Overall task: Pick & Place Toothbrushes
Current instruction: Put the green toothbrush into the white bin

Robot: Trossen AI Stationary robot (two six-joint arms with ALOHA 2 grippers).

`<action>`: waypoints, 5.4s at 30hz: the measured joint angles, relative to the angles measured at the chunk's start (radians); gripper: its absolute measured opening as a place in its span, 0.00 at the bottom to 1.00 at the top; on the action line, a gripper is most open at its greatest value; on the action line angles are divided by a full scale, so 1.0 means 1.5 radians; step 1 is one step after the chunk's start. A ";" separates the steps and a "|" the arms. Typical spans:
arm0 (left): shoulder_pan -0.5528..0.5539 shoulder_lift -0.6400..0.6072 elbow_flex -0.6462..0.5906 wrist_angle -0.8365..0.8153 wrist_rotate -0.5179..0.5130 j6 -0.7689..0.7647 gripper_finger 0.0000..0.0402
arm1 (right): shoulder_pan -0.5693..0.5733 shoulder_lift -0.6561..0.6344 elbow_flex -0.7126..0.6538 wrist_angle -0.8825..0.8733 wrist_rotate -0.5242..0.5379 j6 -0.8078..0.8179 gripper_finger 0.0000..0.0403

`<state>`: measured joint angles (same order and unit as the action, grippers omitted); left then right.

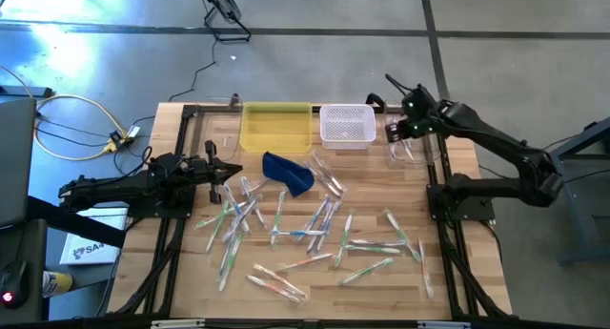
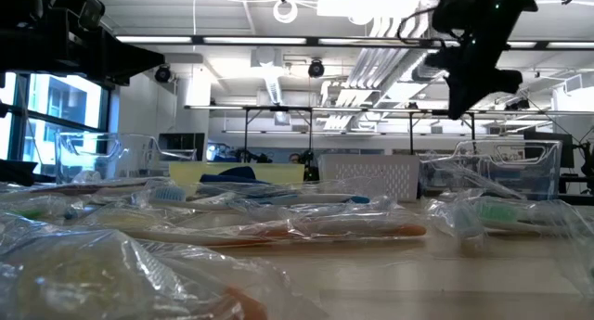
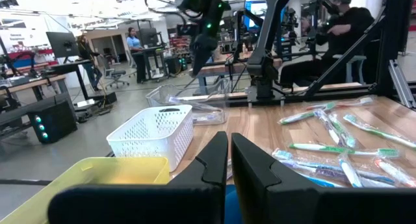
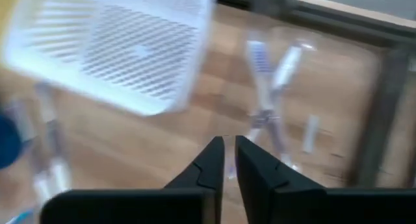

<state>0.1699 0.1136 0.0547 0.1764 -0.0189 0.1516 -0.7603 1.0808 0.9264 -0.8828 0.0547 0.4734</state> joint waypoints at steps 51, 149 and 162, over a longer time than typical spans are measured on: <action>0.000 0.000 0.000 -0.002 0.000 0.000 0.04 | 0.613 0.030 0.000 -0.055 0.032 0.438 0.01; 0.000 0.000 0.000 -0.049 0.000 0.000 0.04 | 0.738 0.188 -0.261 0.146 -0.109 0.667 0.28; 0.000 0.000 0.000 -0.049 0.000 0.000 0.04 | 0.738 0.174 -0.263 0.140 -0.096 0.641 0.04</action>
<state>0.1699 0.1138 0.0547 0.1024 -0.0185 0.1516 0.3473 1.3420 0.5320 -0.6723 -0.0889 1.4351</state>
